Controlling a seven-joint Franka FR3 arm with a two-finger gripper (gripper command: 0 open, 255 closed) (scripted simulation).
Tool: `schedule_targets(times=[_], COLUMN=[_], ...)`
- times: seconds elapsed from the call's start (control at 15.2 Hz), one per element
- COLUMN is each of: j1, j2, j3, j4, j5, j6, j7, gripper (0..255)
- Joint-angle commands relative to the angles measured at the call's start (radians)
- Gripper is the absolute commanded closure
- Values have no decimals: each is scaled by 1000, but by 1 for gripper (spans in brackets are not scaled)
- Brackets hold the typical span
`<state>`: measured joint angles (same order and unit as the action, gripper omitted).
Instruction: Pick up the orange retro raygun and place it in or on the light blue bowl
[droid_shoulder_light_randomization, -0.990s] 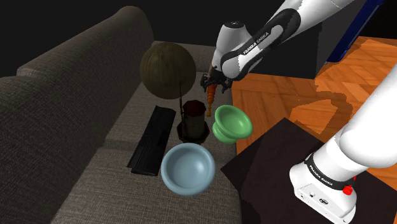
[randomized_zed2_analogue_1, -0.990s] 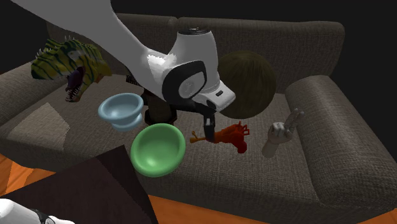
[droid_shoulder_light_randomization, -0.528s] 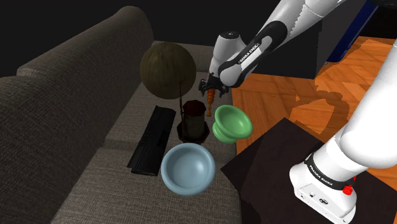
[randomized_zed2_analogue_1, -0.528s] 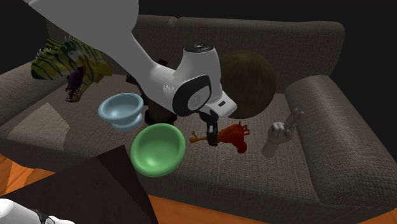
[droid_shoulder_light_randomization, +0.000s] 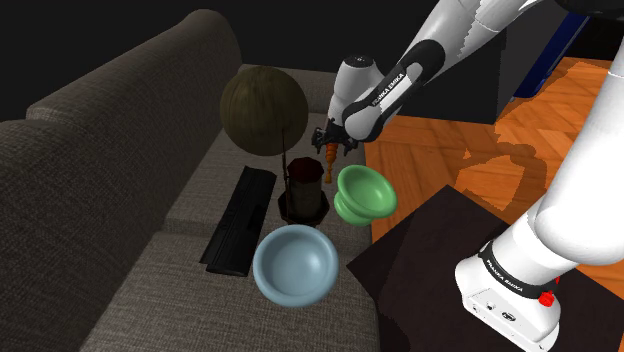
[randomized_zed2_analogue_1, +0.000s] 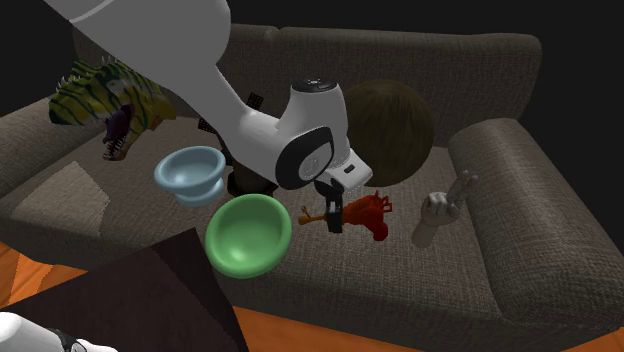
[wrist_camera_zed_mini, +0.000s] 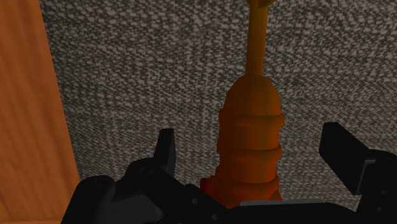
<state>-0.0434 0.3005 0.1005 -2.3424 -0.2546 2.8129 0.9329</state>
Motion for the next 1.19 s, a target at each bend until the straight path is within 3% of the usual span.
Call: schedule_targets(times=[0.0, 0.07, 0.66, 1.12], j1=[0, 0, 0, -21], j2=[0, 0, 0, -87], j3=[0, 0, 0, 30], j4=[0, 0, 0, -3], j5=[0, 0, 0, 50], j6=[0, 0, 0, -83], j7=[0, 0, 0, -42], gripper=[0, 255, 255, 255])
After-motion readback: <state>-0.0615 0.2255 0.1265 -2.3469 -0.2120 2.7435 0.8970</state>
